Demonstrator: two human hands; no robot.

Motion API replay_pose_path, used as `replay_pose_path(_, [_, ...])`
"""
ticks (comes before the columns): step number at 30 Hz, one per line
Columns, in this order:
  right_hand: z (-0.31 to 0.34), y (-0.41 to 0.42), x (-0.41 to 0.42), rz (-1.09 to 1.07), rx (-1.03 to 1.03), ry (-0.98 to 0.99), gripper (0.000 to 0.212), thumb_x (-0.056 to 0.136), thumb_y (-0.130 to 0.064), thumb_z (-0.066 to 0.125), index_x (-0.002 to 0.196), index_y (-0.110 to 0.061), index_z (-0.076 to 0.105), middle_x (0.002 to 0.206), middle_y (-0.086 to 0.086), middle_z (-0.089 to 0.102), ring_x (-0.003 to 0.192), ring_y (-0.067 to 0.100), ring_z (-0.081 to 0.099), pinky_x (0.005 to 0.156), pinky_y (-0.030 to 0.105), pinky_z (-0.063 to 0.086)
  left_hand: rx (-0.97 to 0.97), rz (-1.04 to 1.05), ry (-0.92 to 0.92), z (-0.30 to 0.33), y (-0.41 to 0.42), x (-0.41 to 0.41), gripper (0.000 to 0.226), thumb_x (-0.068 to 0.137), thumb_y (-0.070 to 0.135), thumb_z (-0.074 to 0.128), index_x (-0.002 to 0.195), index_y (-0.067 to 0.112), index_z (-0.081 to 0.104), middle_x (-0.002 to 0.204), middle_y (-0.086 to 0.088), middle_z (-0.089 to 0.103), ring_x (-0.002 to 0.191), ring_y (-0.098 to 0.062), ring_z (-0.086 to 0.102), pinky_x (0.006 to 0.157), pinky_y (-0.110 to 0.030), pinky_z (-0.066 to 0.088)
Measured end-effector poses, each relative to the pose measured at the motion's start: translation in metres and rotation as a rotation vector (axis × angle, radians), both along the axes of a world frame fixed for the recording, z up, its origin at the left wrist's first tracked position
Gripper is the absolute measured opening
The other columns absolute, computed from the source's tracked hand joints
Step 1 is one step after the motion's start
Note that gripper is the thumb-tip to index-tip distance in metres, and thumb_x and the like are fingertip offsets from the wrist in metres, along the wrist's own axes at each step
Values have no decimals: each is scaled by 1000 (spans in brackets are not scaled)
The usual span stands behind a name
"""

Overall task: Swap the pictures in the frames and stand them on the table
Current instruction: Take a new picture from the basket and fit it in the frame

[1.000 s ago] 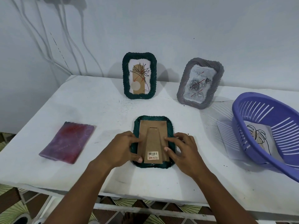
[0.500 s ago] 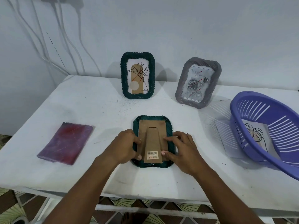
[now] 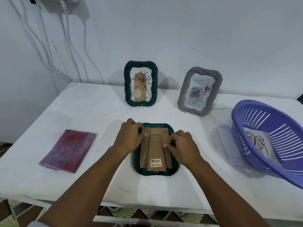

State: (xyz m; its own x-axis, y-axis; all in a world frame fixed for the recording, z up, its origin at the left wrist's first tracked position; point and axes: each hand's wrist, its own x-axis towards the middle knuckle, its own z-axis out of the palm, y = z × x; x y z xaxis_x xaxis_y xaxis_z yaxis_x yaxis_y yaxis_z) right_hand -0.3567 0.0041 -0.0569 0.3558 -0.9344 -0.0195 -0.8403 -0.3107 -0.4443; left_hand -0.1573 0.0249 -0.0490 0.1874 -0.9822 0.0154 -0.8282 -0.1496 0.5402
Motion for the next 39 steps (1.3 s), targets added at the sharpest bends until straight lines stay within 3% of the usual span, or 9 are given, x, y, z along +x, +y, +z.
replay_pose_path(4, [13,-16,14,-34,108,113,53,80,-39,71,122,-19,45,125,6,44,118,27,38,90,39,43,79,3,-72,1,-13,1,52,80,35,73,127,22,54,123,-7,44,117,-25,40,95,-38,43])
replay_pose_path(8, [20,-33,20,1,209,226,87,75,-38,77,143,-21,26,139,11,29,126,31,31,97,43,40,132,-31,-108,2,-18,5,57,79,39,73,130,22,54,118,-6,44,115,-26,40,94,-40,44])
replay_pose_path(13, [18,-37,23,27,226,266,80,75,-38,76,141,-21,33,134,11,29,123,31,32,97,44,41,101,-67,-118,-3,-19,7,55,81,38,70,131,22,54,111,-2,45,111,-23,40,90,-38,44])
replay_pose_path(20, [18,-41,21,33,237,235,87,73,-37,79,143,-23,29,136,9,29,124,30,33,98,45,42,165,-82,-48,-5,-29,13,61,75,36,76,130,25,53,117,-5,43,117,-26,39,97,-41,41])
replay_pose_path(30, [17,-40,15,44,225,150,80,73,-35,78,140,-27,34,134,6,31,119,27,36,97,41,42,132,-95,-45,-5,-33,19,60,69,40,80,121,23,57,116,-3,47,114,-24,40,93,-40,43])
replay_pose_path(39, [16,-39,13,67,215,133,77,74,-36,78,139,-26,37,133,4,33,118,27,37,98,40,41,92,-160,23,-12,-34,24,39,70,34,81,103,25,63,101,5,48,105,-21,48,87,-34,44])
